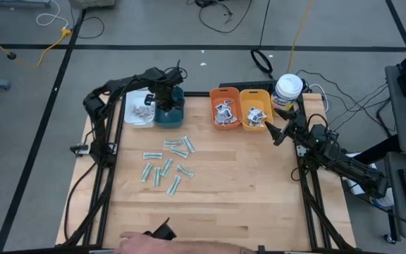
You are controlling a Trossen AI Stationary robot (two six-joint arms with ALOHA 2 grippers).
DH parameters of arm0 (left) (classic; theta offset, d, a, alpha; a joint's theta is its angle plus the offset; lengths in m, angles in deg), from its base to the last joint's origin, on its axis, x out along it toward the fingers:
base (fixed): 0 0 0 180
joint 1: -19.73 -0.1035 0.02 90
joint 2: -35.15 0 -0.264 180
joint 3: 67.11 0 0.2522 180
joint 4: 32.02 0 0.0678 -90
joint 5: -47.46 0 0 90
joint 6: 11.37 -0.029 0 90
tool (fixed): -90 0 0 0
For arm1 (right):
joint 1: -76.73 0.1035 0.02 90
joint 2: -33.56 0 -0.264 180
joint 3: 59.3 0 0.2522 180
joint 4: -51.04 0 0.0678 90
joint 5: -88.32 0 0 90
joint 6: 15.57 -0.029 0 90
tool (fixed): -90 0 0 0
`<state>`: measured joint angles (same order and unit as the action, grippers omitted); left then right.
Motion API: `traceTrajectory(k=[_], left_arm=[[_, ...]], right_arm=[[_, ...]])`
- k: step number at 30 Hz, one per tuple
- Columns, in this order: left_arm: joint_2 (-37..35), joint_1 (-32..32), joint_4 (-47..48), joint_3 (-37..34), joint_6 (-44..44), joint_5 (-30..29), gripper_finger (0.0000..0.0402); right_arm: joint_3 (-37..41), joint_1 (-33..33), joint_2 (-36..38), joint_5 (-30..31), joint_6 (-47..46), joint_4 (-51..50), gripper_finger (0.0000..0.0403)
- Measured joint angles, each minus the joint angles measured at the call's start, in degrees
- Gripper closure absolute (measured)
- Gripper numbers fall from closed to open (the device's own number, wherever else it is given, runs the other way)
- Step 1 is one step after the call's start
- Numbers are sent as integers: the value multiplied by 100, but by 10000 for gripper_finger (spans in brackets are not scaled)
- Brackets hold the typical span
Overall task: Pick & Place First Aid Supplies
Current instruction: Put the bandage pack into the blue bin
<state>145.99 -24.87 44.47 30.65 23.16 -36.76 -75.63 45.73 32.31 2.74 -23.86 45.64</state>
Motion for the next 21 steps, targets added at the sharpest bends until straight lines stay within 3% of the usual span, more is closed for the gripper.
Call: traceTrajectory(k=[5, 11, 16, 21], left_arm=[[68, 0, 11, 0, 25, 40, 375], [38, -16, 18, 0, -276, 135, 283], [-221, -48, 24, 0, -1684, 380, 213], [-539, 30, 60, 0, -3738, 365, 180]], right_arm=[[0, 0, 1, 1, 0, 0, 11], [-2, 0, 0, 0, -2, 0, 11], [-1, -2, 0, 0, 0, 0, 11], [-2, -1, 2, 0, 0, 0, 11]])
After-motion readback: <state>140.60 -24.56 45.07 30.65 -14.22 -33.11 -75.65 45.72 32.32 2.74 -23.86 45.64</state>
